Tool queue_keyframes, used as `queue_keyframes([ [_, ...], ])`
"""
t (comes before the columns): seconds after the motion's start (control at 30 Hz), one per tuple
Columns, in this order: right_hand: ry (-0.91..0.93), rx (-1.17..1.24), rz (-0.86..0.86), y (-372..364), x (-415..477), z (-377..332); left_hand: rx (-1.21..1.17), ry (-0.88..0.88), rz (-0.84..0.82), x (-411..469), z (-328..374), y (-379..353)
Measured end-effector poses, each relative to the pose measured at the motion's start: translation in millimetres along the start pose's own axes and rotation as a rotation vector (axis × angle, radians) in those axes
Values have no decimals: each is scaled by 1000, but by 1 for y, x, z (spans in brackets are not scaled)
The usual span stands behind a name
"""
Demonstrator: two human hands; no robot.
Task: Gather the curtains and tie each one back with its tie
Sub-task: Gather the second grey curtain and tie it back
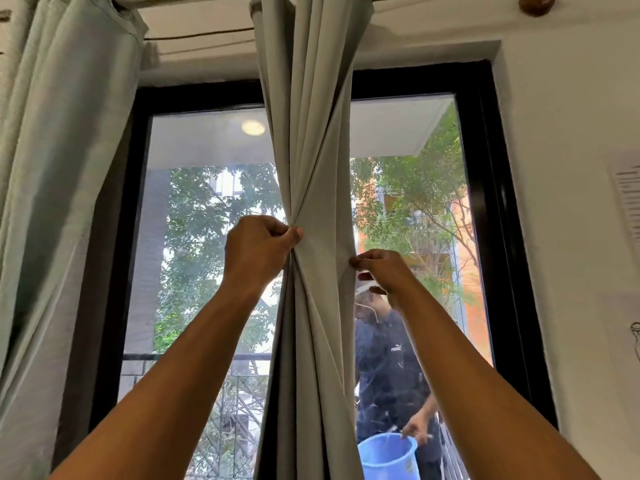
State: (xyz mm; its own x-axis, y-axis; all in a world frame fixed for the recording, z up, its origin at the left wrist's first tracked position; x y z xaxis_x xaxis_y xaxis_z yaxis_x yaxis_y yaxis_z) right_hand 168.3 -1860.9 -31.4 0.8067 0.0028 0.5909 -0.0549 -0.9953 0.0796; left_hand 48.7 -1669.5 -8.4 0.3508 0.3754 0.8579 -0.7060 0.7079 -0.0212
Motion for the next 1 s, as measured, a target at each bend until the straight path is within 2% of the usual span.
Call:
queue_keyframes([
  [0.13,86,-27,197,17,-17,-14,102,-64,26,-3,5,-1],
  [0.33,404,-402,585,39,-81,-58,134,-91,17,-5,6,-7],
  [0.43,600,-660,677,15,-110,-82,90,-99,19,-6,8,-7],
  [0.5,651,-783,670,1,-115,-90,76,-122,12,-5,12,-4],
  [0.63,476,-725,609,0,-102,-81,48,-149,-36,-3,18,4],
  [0.77,196,-449,500,23,-86,-63,19,-128,-71,4,14,18],
  [0.9,168,-595,471,23,-82,-77,23,-131,-115,8,14,21],
  [0.93,164,-549,462,24,-83,-81,0,-111,-123,9,12,21],
  [1.0,162,-275,386,28,-86,-86,-72,-58,-123,13,6,25],
])
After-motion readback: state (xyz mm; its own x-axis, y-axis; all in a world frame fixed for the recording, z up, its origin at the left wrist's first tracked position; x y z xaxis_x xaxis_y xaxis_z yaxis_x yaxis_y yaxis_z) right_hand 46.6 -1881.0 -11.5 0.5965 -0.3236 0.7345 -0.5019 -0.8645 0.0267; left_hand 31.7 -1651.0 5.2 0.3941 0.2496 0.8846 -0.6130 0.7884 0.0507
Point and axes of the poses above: each hand's wrist, its own x-axis towards the middle knuckle, its own y-axis out of the back of the hand, z = x × y, the point moved 4 cm from there along x, towards the middle knuckle, and after that the axes turned 3 degrees about z, right-handed, at the moved point
